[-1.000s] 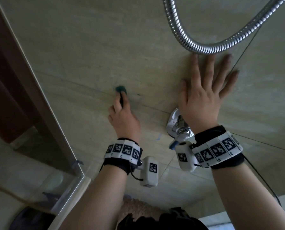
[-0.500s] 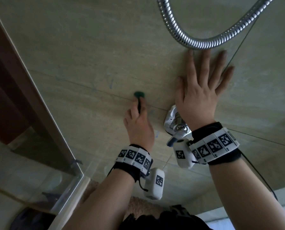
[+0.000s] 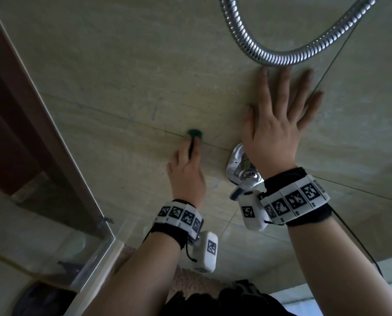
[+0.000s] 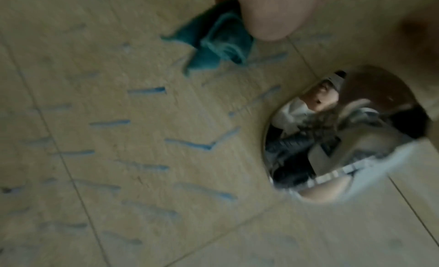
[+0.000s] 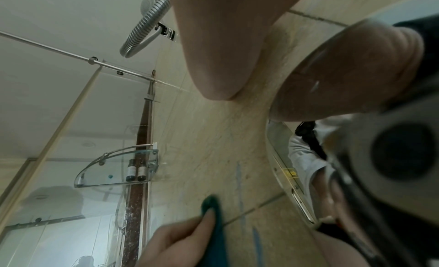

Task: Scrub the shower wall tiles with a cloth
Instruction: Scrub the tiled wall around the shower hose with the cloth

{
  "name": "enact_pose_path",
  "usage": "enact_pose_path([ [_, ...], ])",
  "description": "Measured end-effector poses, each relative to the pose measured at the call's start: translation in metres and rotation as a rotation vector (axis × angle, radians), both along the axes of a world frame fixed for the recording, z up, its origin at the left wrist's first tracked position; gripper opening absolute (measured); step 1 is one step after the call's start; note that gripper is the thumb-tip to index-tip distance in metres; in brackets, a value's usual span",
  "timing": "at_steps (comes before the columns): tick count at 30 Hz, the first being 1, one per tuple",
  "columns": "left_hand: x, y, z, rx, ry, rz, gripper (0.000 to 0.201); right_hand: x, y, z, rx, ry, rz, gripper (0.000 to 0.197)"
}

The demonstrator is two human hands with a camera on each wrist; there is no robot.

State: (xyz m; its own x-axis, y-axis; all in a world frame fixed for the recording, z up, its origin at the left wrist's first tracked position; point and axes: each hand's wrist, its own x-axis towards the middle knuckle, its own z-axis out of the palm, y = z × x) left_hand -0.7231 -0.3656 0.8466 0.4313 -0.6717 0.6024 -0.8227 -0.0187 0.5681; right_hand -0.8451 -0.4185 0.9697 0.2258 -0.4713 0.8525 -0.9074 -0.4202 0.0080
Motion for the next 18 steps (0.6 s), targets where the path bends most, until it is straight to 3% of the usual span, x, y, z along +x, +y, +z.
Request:
enact_pose_path([
  [3, 0.010, -0.003, 0.007, 0.067, 0.233, 0.168, 0.062, -0.001, -0.001, 0.000, -0.011, 0.014, -0.010, 0.054],
  [5, 0.002, -0.004, 0.011, 0.010, 0.245, 0.139, 0.059, -0.001, -0.001, -0.001, -0.012, 0.011, -0.005, 0.054],
  [10, -0.015, -0.013, 0.021, -0.196, 0.077, 0.034, 0.059, -0.002, -0.002, -0.001, -0.024, 0.001, 0.014, 0.054],
  [12, -0.024, -0.014, 0.023, -0.209, -0.010, -0.023, 0.064, -0.002, -0.002, -0.001, -0.024, 0.010, 0.016, 0.054],
  [15, -0.034, -0.011, 0.015, -0.170, -0.274, -0.126, 0.060, -0.003, -0.002, -0.001, -0.018, 0.009, 0.029, 0.055],
  [18, -0.023, -0.009, 0.008, -0.136, -0.403, -0.097, 0.065, -0.005, -0.003, -0.002, -0.021, 0.015, 0.021, 0.054],
])
